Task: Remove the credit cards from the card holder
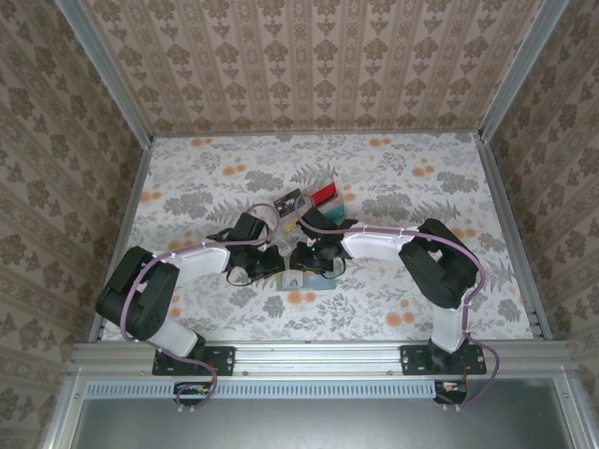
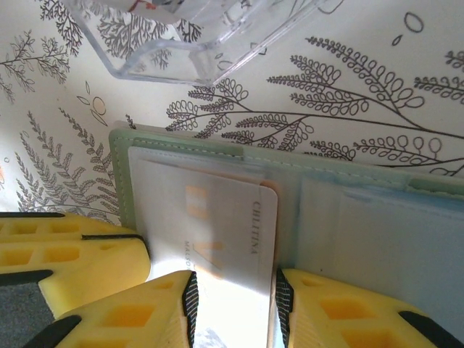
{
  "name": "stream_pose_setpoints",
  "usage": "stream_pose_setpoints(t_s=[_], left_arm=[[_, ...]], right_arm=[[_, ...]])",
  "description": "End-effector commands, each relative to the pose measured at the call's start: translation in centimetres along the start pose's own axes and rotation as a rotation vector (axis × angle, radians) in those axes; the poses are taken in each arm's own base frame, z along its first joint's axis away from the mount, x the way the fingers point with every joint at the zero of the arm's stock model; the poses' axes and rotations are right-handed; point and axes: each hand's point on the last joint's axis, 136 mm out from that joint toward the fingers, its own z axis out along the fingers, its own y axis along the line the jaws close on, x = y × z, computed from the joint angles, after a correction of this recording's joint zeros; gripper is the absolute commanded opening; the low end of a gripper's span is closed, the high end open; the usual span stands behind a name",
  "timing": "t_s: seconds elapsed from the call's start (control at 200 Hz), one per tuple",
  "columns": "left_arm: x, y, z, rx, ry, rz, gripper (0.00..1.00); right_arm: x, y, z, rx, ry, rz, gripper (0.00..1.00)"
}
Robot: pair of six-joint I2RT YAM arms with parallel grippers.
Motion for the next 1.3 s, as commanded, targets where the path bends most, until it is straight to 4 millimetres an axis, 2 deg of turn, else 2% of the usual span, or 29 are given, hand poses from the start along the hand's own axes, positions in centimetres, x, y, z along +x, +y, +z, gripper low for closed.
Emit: stream_pose_setpoints(t_s=[0.0,0.095,0.315,0.58,0.8,1.09,1.21,1.295], left_arm=[[-0.7,-1.1,-1.8,-0.012,-0.047,0.060,0.11],[-0.8,-0.6,-2.2,-0.027,-0.056,0.051,0.13],[-0.3,0.4,-0.8,-0.044,-0.018,0.008,0.15],[-0.1,0.5,-0.1,-0.033,0.004,-0.002,0.14],[0.0,-0.2,0.3,0.015,0.024,-0.005,0.08],[0.3,0.0,1.0,0.019,0.044,-0.019,0.08],[0.4,0.3,1.1,0.009,0.044,-0.020,0.08],[0.7,1.4,1.0,-0.033,0.037,-0.022,0.08]], right_arm=[[0.8,-0.8,0.2,0.017,0.019,0.003,0.38],[0.7,-0.9,0.2,0.016,0.019,0.005,0.38],[0.7,-0.9,0.3,0.015,0.022,0.007,0.38],[0.8,-1.0,0.3,0.015,0.023,0.009,0.37],[0.8,-0.9,0.3,0.011,0.025,0.008,0.37],[0.7,-0.6,0.1,0.001,0.022,-0.003,0.36],[0.3,0.0,-0.6,-0.048,0.010,-0.027,0.36],[-0.4,0.3,-1.9,-0.096,-0.010,-0.062,0.34]])
